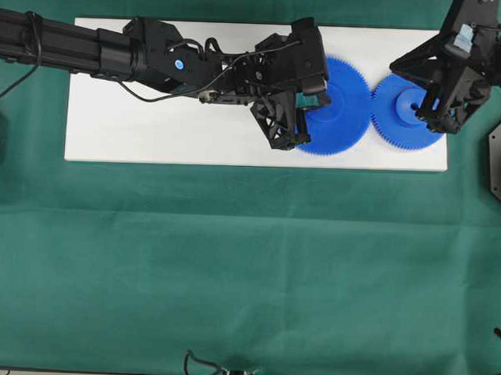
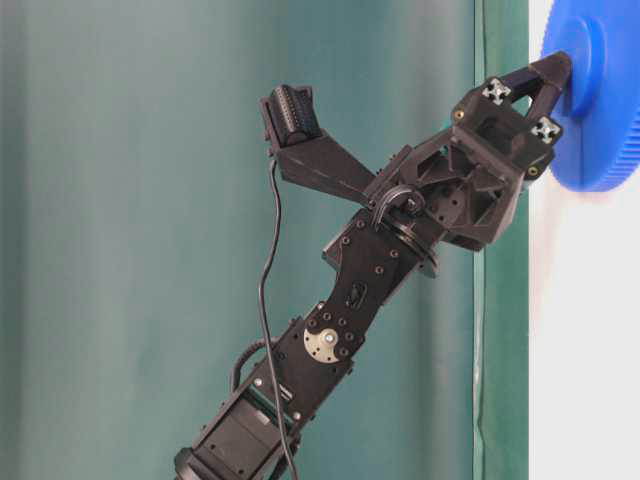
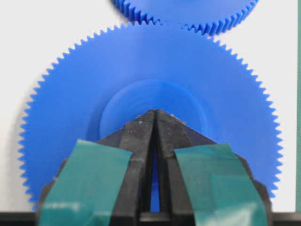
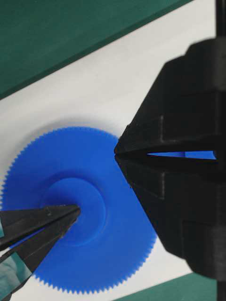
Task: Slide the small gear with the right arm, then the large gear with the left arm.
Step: 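Slide the large blue gear back left to the board's left end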
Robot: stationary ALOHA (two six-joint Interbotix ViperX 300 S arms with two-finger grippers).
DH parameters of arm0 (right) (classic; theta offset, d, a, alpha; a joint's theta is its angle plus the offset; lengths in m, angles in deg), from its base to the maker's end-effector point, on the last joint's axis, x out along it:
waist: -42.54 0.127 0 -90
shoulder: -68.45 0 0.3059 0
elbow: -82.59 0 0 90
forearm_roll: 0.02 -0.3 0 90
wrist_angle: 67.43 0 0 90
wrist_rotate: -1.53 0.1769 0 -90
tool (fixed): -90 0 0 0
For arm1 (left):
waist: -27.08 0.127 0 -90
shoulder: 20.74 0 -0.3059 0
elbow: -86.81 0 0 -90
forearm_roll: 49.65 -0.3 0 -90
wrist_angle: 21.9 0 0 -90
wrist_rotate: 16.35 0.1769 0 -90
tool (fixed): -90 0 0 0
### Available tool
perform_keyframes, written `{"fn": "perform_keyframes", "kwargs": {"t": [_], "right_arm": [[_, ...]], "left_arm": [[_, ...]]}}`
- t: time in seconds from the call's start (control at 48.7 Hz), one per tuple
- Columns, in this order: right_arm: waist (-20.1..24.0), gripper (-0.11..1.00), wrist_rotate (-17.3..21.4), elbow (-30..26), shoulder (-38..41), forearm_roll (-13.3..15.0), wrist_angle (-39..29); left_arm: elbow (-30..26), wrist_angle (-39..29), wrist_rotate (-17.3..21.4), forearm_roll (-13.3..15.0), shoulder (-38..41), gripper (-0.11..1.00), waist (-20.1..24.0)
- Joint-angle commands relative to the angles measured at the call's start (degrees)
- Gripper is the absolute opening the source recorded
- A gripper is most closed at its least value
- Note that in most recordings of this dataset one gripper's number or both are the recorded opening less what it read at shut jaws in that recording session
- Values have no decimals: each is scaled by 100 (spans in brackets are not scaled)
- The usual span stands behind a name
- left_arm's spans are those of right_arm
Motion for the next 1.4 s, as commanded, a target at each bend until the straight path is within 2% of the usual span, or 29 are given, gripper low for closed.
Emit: {"fn": "perform_keyframes", "kwargs": {"t": [0.0, 0.431, 0.657, 0.821, 1.068, 1.376], "right_arm": [[9, 53, 9, -123, 0, 18, 44], [105, 53, 26, -132, 18, -35, 70], [202, 53, 35, -149, 62, -79, 132], [237, 53, 88, -158, 114, -79, 149], [246, 53, 88, -176, 185, -70, 167], [246, 53, 88, -185, 202, -70, 193]], "left_arm": [[475, -185, 18, 0, 9, 0, -26], [2813, -62, -149, 18, -1433, 0, -18], [4201, -62, -519, 18, -2804, 0, 272], [4957, -141, -598, 18, -3788, 0, 387], [5396, -545, -598, 18, -4702, 0, 554], [5212, -563, -580, 0, -4588, 0, 765]]}}
